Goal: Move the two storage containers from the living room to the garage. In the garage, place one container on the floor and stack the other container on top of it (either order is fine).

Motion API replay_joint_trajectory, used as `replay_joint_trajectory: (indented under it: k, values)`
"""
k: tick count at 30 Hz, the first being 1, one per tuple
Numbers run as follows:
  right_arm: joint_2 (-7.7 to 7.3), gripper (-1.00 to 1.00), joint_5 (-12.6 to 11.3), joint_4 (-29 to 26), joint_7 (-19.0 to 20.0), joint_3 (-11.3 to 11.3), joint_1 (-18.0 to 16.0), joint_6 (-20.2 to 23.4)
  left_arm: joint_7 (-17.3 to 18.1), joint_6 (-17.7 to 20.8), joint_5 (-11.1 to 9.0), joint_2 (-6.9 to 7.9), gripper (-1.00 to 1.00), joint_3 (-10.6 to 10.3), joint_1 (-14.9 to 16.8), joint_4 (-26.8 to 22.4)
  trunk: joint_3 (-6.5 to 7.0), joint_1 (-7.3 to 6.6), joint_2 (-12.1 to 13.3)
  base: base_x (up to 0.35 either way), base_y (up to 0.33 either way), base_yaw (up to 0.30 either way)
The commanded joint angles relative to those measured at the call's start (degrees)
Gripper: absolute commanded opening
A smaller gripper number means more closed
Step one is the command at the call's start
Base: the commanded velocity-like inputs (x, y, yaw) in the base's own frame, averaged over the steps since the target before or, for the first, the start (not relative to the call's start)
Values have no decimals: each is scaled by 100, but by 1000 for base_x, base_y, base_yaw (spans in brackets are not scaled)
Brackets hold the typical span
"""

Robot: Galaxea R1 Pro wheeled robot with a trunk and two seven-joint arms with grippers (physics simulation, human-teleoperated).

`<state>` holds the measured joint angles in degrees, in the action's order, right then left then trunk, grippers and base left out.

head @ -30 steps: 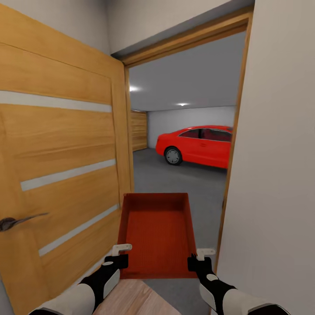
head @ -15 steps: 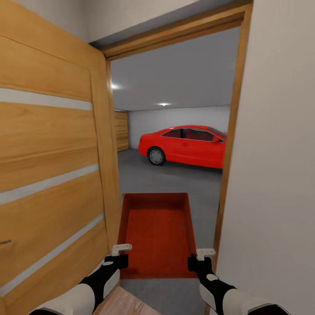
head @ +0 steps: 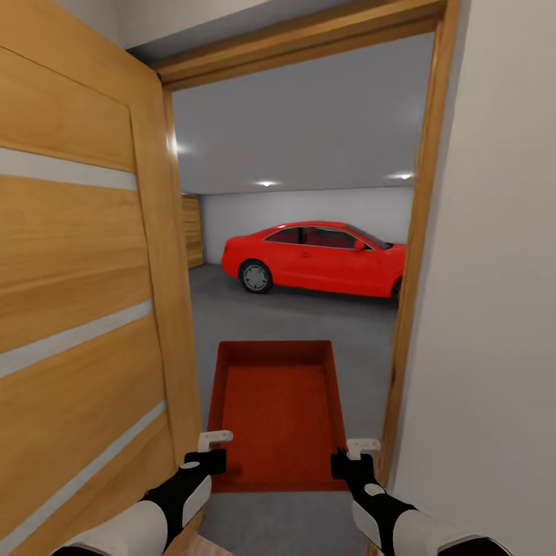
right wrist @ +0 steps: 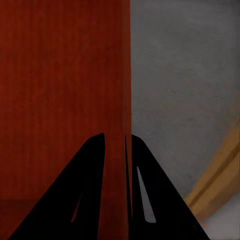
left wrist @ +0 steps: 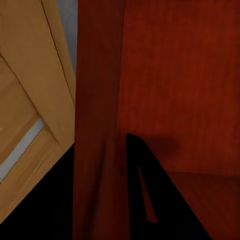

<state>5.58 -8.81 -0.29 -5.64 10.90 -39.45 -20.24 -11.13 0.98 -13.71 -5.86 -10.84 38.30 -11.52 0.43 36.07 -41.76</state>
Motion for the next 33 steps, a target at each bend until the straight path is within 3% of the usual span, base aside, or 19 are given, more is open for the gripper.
replay_joint_trajectory:
  k: [1,9,33]
  values:
    - [-39,-100,-165,20,-7,-317,-1,-33,-65,-81,44,102,-100,92,2,-29,-1,4,-2,245,224,-10]
    - [-39,-100,-166,20,-7,-317,-1,-31,-65,-81,44,95,-100,91,2,-31,-1,4,-2,245,224,-54]
    - [-39,-100,-166,20,-7,-317,-1,-30,-65,-81,44,103,-100,91,2,-30,-1,4,-2,245,224,-265]
